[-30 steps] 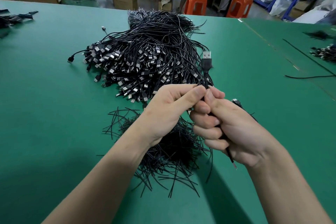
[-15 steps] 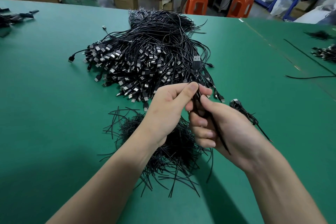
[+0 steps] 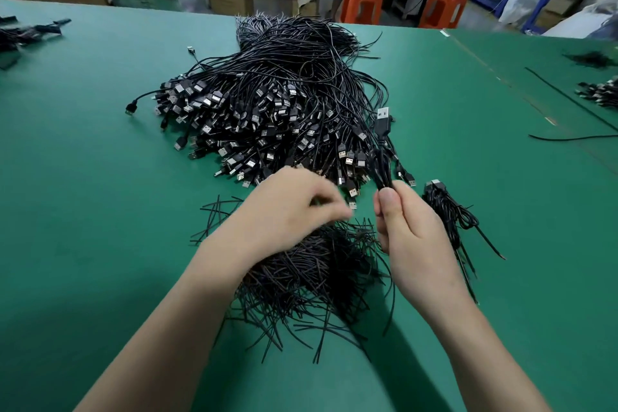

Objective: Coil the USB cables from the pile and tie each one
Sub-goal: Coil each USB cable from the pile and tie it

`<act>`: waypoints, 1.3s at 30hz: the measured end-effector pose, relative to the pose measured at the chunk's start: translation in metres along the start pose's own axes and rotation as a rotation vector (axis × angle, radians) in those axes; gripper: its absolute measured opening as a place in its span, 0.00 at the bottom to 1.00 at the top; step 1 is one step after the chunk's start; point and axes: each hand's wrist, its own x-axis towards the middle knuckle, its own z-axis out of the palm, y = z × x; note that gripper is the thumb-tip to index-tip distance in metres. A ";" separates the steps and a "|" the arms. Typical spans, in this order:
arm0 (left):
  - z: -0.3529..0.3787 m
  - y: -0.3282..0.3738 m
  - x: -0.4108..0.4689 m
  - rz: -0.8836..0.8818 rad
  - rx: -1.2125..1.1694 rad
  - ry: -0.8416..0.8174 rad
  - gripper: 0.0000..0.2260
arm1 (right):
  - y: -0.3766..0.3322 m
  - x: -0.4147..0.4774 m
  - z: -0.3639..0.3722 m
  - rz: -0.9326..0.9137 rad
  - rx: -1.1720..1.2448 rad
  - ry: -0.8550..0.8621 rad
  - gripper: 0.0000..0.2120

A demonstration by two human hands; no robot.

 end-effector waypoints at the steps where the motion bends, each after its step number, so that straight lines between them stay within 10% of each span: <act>1: -0.001 0.001 -0.002 -0.040 0.176 -0.082 0.06 | 0.001 -0.001 -0.001 -0.005 -0.040 0.022 0.17; 12: 0.021 0.015 -0.002 -0.129 0.555 -0.199 0.06 | 0.003 -0.007 0.000 0.025 -0.164 0.008 0.17; 39: -0.010 0.002 -0.002 -0.065 -0.564 0.321 0.01 | -0.011 -0.001 0.023 0.032 0.331 -0.136 0.15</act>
